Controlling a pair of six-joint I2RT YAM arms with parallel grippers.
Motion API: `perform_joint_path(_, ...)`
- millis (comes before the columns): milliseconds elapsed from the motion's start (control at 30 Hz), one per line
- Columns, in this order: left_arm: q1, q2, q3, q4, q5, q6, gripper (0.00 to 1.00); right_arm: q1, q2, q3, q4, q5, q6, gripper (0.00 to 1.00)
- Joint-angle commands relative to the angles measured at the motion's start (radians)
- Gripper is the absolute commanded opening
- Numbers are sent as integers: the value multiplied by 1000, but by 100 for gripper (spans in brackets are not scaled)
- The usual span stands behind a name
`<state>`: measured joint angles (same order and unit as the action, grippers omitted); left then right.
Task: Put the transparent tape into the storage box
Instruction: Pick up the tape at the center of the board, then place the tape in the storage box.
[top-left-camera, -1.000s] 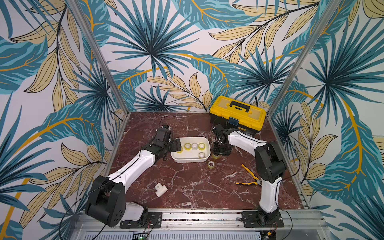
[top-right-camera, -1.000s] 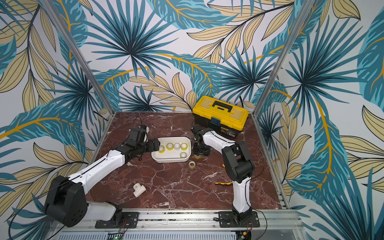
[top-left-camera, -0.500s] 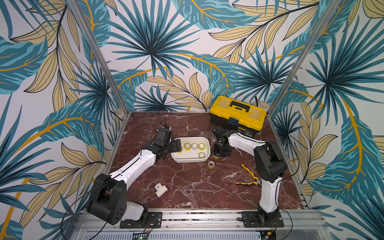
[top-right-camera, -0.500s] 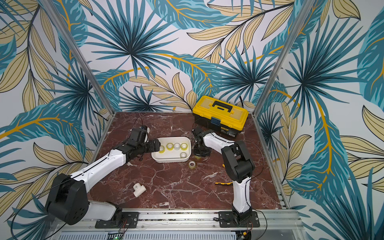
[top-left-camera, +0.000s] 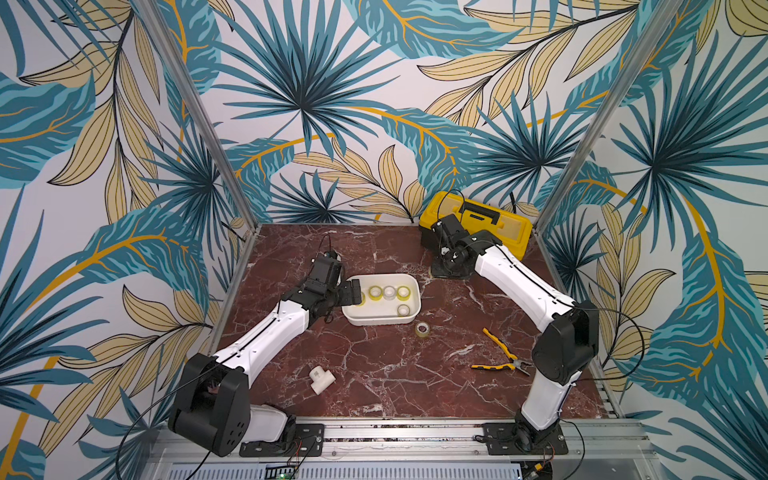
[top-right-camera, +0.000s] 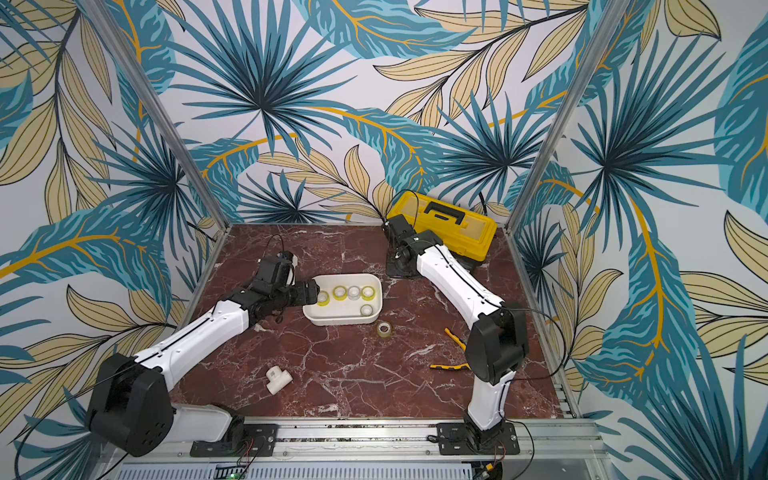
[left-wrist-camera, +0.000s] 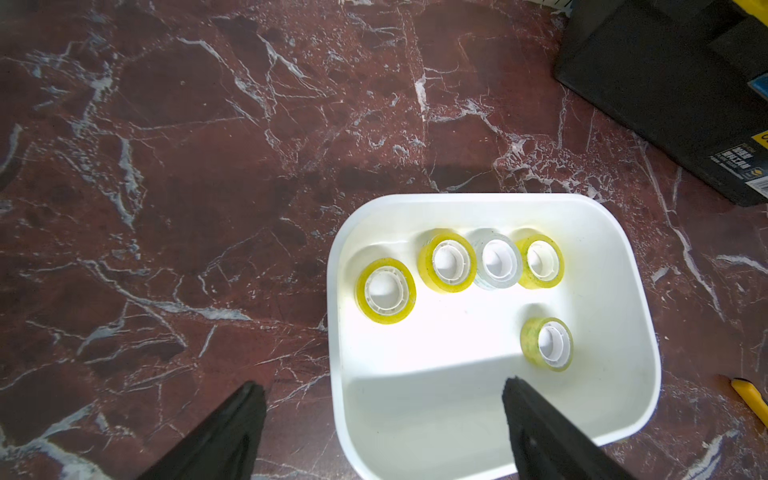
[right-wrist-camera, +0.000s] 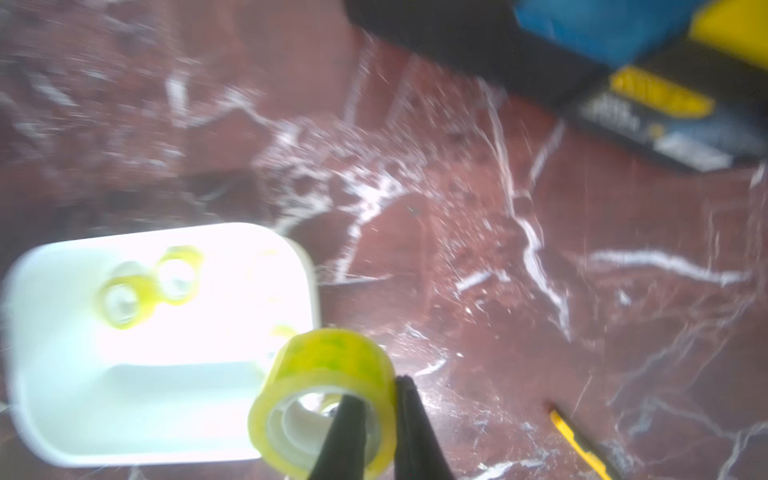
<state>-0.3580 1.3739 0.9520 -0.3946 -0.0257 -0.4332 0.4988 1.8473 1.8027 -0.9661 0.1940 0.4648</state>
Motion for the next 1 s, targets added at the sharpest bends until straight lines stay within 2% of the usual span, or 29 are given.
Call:
perform_joint_path(0, 5, -9, 44, -17, -22, 9, 95, 62, 109, 80, -99, -34, -85, 0)
perform_joint_path(133, 5, -1, 38, -16, -30, -5, 95, 127, 232, 203, -102, -103, -102, 0)
perform_joint_path(300, 7, -27, 14, -15, -48, -22, 95, 180, 344, 266, -99, -157, -109, 0)
perform_joint_path(567, 7, -26, -4, -1, -40, -36, 95, 224, 448, 266, -87, -183, -124, 0)
perform_joint_path(967, 6, -2, -18, 18, -26, -38, 96, 239, 489, 192, -69, -123, -117, 0)
